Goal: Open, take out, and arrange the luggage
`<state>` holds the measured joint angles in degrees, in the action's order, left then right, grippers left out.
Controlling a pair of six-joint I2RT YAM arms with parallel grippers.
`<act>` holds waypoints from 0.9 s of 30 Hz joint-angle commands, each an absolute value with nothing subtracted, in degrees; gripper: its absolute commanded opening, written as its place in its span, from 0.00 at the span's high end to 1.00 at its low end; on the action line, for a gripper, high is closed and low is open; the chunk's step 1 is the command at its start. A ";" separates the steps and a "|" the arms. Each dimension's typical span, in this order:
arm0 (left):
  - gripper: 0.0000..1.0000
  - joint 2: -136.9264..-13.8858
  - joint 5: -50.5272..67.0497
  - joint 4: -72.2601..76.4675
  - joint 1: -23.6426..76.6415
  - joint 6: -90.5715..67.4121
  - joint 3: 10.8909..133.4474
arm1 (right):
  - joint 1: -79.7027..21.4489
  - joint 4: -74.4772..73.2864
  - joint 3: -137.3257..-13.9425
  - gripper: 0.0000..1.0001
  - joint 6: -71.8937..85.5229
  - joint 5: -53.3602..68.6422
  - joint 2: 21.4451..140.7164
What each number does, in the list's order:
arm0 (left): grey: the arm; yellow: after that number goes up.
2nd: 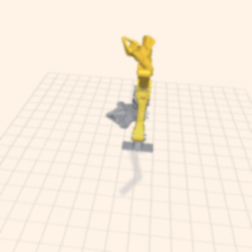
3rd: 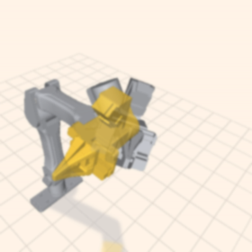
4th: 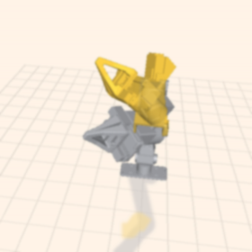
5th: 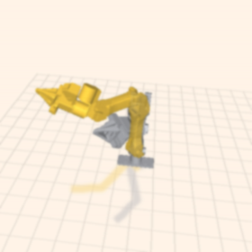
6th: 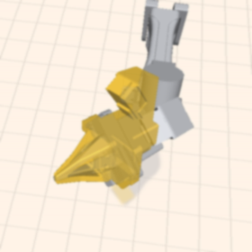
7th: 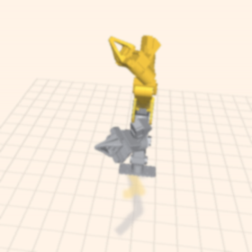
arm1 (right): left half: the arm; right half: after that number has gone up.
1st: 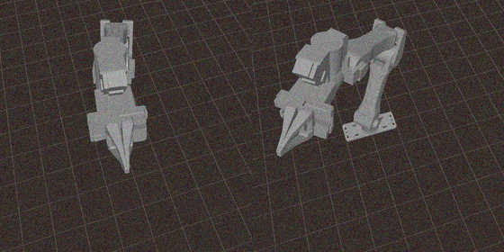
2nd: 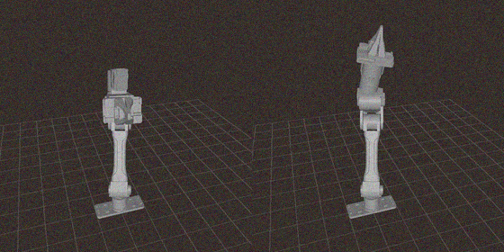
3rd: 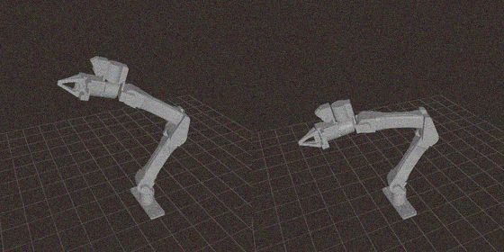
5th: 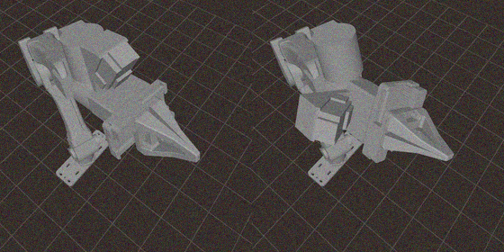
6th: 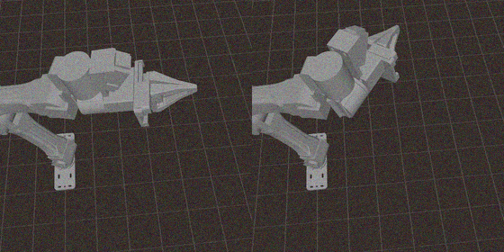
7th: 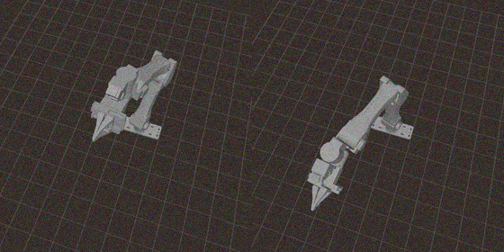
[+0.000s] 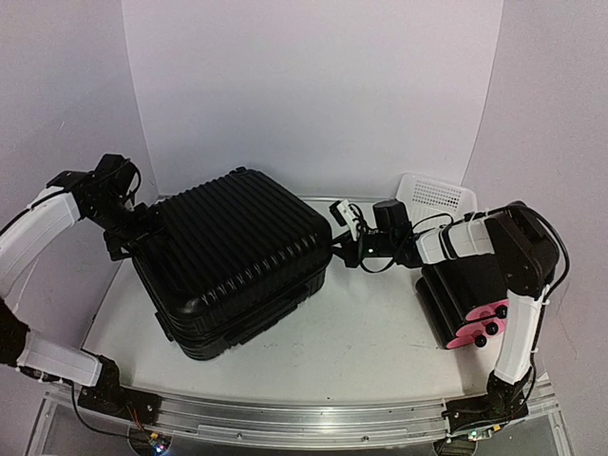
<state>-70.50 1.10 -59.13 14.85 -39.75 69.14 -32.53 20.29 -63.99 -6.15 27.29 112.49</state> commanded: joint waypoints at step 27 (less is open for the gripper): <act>0.02 -63.03 -4.55 -58.56 15.13 -37.13 75.21 | -57.81 36.74 -49.92 1.00 8.11 6.67 99.44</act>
